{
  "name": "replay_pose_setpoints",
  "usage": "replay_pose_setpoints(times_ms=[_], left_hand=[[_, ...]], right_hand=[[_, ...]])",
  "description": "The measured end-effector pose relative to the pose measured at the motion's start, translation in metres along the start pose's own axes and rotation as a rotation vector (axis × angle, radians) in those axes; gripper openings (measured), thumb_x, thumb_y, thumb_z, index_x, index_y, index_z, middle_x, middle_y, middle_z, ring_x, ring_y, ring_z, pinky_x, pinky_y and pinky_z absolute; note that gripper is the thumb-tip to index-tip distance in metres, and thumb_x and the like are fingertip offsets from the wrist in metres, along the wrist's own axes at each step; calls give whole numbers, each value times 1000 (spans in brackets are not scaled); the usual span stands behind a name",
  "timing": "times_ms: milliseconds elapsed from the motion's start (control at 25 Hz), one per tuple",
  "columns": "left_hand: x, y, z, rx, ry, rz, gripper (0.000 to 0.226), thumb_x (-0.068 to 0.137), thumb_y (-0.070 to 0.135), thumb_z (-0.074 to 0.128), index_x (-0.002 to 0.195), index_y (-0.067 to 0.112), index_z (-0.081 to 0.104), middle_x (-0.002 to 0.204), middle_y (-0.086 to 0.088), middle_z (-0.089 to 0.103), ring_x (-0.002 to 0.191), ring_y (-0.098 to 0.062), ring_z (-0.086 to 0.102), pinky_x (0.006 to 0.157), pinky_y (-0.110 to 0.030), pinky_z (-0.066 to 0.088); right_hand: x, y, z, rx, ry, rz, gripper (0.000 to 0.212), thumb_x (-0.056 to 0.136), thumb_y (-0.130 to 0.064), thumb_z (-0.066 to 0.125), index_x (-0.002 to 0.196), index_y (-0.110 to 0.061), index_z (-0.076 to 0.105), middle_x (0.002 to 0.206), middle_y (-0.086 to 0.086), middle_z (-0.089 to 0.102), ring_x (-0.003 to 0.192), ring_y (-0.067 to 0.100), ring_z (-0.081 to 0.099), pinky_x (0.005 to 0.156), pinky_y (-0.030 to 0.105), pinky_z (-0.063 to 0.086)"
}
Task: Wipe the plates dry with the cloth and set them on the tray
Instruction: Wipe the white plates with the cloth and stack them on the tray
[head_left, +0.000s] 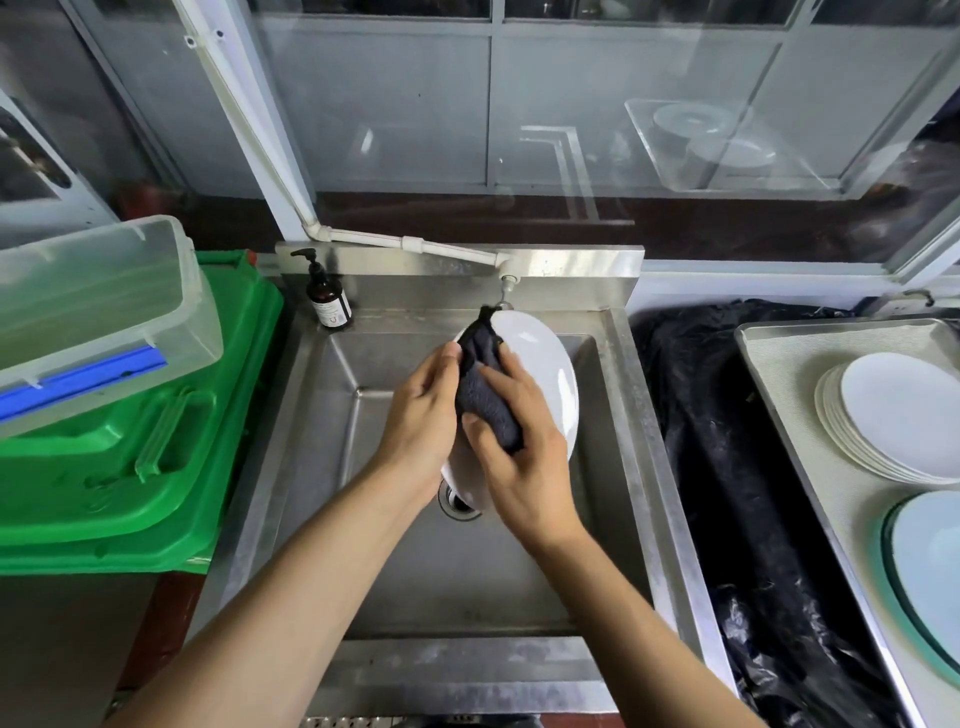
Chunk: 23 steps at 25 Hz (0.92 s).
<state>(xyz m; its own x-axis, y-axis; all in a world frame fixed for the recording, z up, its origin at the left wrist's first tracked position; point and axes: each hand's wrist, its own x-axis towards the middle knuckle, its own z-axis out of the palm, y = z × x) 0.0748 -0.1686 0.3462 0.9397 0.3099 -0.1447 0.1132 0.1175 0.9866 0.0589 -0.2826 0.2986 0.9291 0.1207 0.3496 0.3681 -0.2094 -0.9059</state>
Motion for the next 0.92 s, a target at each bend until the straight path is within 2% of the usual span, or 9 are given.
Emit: replay_pose_setpoints(times_ms=[80,160,280,400,480,600,680,800,920], left_hand=[[4,3,-5,-2,16,-5,36,104,32,52,80,46,76,86,24,75,86,7,69,70,-7,49],[7,1,-8,7,11,-12,31,103,35,53,83,42,75,86,26,75,83,10,68,66,-6,48],[8,-6,-10,19,14,-26,24,104,34,52,91,35,71,88,28,74,86,15,66,69,-2,46],[3,-10,-7,12,-17,-41,27,105,31,50,90,34,72,90,27,74,88,16,65,72,-2,45],[4,-6,-5,18,-3,-45,26,105,31,51,89,35,72,87,28,74,86,16,65,70,-3,45],[12,0,-9,17,65,-59,29,103,36,54,83,35,75,82,23,75,81,8,68,69,-9,50],[14,0,-14,27,54,-57,31,102,40,54,80,45,76,85,20,76,82,5,70,68,-11,52],[9,-8,-17,46,50,-68,31,103,38,52,84,41,76,91,19,77,89,4,70,76,-13,51],[1,-10,-13,47,47,-72,27,105,31,49,94,36,73,95,26,75,93,12,66,77,-5,46]], right_hand=[[-34,8,5,1,-74,-17,45,95,-19,68,137,-29,60,159,-9,45,151,12,34,123,54,28],[-56,15,7,-5,-122,6,46,95,-20,69,139,-29,61,159,-12,44,151,13,35,122,53,32],[-31,14,6,8,-26,88,46,95,-20,69,138,-34,60,158,-8,45,149,7,36,122,49,33],[19,7,-2,-50,80,108,43,96,-18,69,137,-28,61,157,-6,46,146,6,40,120,43,34],[23,3,-2,-78,65,77,44,95,-16,69,137,-25,62,157,-6,45,146,7,39,121,48,34],[-20,5,9,-77,-47,26,45,93,-14,70,136,-23,63,157,-6,46,150,8,35,122,53,31],[-44,7,16,-58,-92,35,45,93,-14,72,136,-24,64,157,-8,46,151,9,34,123,51,30],[-23,4,16,-65,-43,74,44,95,-17,69,138,-24,63,157,-6,46,150,4,33,123,52,29],[18,0,6,-110,18,71,44,95,-18,67,139,-22,62,157,-4,45,148,6,36,123,46,30]])
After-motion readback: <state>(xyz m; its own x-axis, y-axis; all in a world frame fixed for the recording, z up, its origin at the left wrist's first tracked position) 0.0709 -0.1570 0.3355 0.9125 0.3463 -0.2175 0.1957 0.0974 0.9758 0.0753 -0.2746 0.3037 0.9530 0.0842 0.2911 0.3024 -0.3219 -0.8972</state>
